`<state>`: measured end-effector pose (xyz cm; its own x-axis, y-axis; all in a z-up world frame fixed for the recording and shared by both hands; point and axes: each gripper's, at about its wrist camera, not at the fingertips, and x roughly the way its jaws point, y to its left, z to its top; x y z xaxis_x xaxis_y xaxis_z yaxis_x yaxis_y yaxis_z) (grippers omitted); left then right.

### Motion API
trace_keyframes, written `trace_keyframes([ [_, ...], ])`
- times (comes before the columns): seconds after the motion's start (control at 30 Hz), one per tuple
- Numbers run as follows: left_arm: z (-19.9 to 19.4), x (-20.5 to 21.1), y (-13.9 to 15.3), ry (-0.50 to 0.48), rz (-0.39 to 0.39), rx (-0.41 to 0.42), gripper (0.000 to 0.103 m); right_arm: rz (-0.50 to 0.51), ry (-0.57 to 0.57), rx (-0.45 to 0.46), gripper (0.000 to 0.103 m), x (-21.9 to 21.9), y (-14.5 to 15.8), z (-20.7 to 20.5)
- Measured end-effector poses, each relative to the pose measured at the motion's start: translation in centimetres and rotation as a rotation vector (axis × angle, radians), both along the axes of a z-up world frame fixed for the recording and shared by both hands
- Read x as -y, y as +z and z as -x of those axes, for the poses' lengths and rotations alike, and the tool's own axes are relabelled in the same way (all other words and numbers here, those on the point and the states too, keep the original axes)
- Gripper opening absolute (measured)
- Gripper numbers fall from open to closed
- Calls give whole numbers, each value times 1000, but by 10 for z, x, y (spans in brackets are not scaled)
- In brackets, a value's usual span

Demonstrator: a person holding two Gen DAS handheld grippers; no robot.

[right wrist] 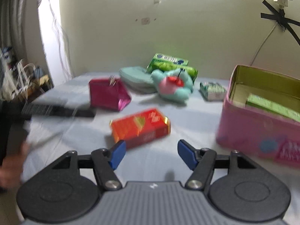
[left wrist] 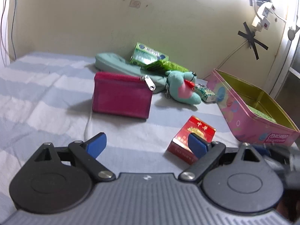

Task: Organize objects
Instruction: 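Grasp the red cigarette pack with the right gripper and lift it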

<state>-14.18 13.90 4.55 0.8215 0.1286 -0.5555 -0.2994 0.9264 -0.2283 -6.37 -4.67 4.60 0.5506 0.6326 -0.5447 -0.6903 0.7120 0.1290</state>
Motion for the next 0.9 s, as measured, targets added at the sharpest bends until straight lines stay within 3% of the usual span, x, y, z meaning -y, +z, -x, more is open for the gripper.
trace_keyframes([
  [0.07, 2, -4, -5, -4, 63, -10, 94, -31, -20, -44, 63, -10, 3, -23],
  [0.27, -9, -7, -18, -35, 260, -46, 88, -93, -22, -262, 47, -28, -17, -75],
  [0.4, -14, 1, -18, -36, 221, -42, 78, -201, 34, -381, 38, -10, -27, -59],
  [0.53, -12, 4, -19, -80, 234, -40, 74, -140, 139, -281, 38, 0, -27, -6],
  [0.67, -5, 3, -17, -80, 223, -43, 75, 27, 133, -26, 55, -9, -19, 33],
  [0.9, -11, -10, -16, -21, 191, -55, 73, 80, 133, -22, 58, -30, -24, 26],
])
